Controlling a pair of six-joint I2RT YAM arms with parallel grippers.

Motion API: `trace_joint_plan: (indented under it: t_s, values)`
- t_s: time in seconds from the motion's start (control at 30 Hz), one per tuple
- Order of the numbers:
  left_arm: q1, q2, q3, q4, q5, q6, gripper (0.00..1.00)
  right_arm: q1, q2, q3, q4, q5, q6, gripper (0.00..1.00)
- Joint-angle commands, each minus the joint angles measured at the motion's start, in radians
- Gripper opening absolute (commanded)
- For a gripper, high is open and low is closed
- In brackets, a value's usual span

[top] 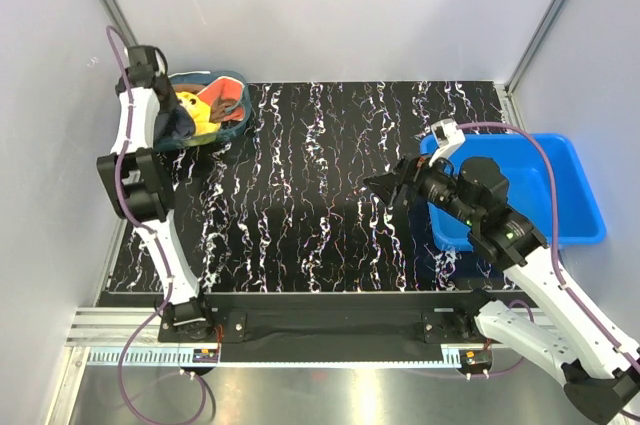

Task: Fold and stack the towels
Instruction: Grab crumpled towel, then move the towel to the center of the board

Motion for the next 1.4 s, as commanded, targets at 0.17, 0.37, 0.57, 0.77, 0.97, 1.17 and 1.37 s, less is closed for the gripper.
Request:
trace_joint_plan:
  t_s: [0.17, 0.37, 0.57, 0.77, 0.97, 1.17, 1.37]
  values:
    - [-0.258, -0.531, 0.051, 0.076, 0.183, -0.039, 0.00, 0.004, 0.055, 0.078, 0.028, 0.042, 0.021, 1.00]
    - [-0.508, -0.820, -0.484, 0.214, 0.302, -0.183, 0.00, 0.004, 0.062, 0.096, -0.036, 0.104, 0.012, 1.00]
    - [-0.603, -0.975, -1.021, 0.315, 0.222, -0.332, 0.07, 0.004, 0.088, 0.082, -0.128, 0.220, 0.007, 1.00]
    - [-0.605, -0.917, -1.294, 0.406, 0.182, -0.392, 0.32, 0.004, 0.203, 0.047, -0.153, 0.221, 0.016, 0.99]
    - [-0.639, -0.958, -1.368, 0.481, 0.159, -0.424, 0.45, 0.015, 0.423, 0.065, -0.188, 0.139, 0.021, 0.78]
    - [-0.683, -0.946, -1.438, 0.617, 0.229, -0.455, 0.43, 0.126, 0.590, 0.047, -0.078, 0.156, 0.004, 0.60]
    - [-0.688, -0.893, -1.486, 0.656, 0.254, -0.490, 0.37, 0.303, 0.687, -0.011, 0.069, 0.165, -0.053, 0.48]
